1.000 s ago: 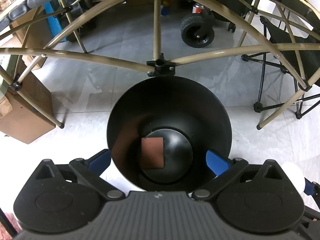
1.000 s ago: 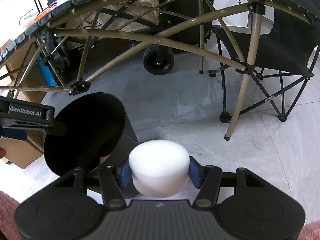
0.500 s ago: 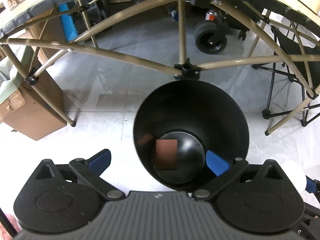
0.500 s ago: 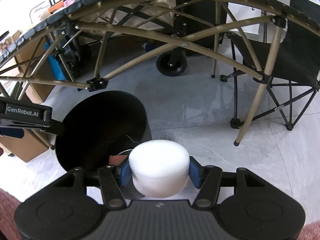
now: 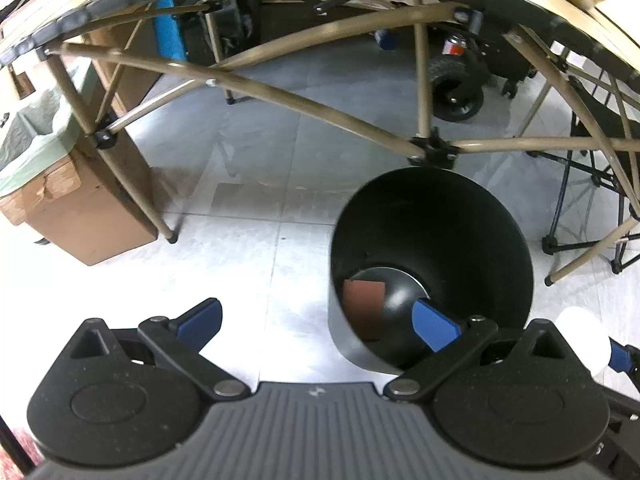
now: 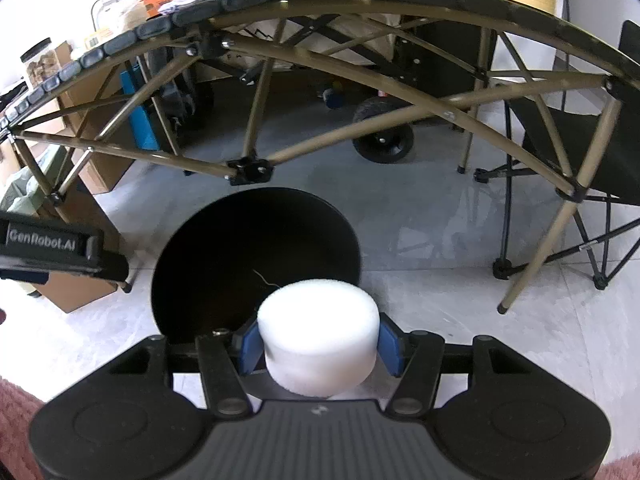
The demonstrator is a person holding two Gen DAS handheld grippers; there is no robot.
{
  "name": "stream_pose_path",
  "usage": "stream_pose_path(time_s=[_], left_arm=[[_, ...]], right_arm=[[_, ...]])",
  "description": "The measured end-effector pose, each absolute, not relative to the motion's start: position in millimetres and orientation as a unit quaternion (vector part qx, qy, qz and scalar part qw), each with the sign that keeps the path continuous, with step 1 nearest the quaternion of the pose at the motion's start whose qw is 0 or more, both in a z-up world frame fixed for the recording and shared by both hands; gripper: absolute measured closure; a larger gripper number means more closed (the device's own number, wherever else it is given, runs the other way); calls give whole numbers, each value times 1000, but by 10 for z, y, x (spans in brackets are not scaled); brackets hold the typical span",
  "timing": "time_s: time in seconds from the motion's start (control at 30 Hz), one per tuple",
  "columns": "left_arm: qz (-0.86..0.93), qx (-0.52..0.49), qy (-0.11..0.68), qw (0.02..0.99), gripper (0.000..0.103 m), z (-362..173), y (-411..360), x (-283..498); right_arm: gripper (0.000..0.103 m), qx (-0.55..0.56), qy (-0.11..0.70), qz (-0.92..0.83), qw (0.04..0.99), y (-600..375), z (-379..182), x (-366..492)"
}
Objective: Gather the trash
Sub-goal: 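Lower the white puck into the bin and open the right tool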
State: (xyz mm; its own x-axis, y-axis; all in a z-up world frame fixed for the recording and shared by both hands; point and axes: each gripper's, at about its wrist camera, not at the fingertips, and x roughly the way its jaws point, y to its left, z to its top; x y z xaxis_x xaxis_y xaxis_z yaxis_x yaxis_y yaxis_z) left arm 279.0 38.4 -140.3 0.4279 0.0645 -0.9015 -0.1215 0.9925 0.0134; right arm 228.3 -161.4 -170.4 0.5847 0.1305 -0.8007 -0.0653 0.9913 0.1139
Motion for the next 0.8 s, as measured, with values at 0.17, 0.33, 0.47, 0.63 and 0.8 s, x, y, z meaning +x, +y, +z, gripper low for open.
stream_pose_path(time_s=[0.17,0.33,0.47,0.63,0.8], left_arm=[[65,-37,532,843,0,-1410,561,2759],[75,-46,532,842,0,-1429,726,2726],[86,-54,533,840,0,-1444,879,2690],[97,-60,531,839,0,-1467,1047,2648],[105,-66,533,837,0,-1487,1136,2627]], right_arm=[[46,30,443,64,894,-1451,-1631,2391],[45,18,441,81,894,-1244,-1587,2479],[45,8,450,94,888,-1110,-1590,2557],[45,6,455,95,885,-1018,-1606,2630],[45,10,463,91,882,-954,-1630,2744]])
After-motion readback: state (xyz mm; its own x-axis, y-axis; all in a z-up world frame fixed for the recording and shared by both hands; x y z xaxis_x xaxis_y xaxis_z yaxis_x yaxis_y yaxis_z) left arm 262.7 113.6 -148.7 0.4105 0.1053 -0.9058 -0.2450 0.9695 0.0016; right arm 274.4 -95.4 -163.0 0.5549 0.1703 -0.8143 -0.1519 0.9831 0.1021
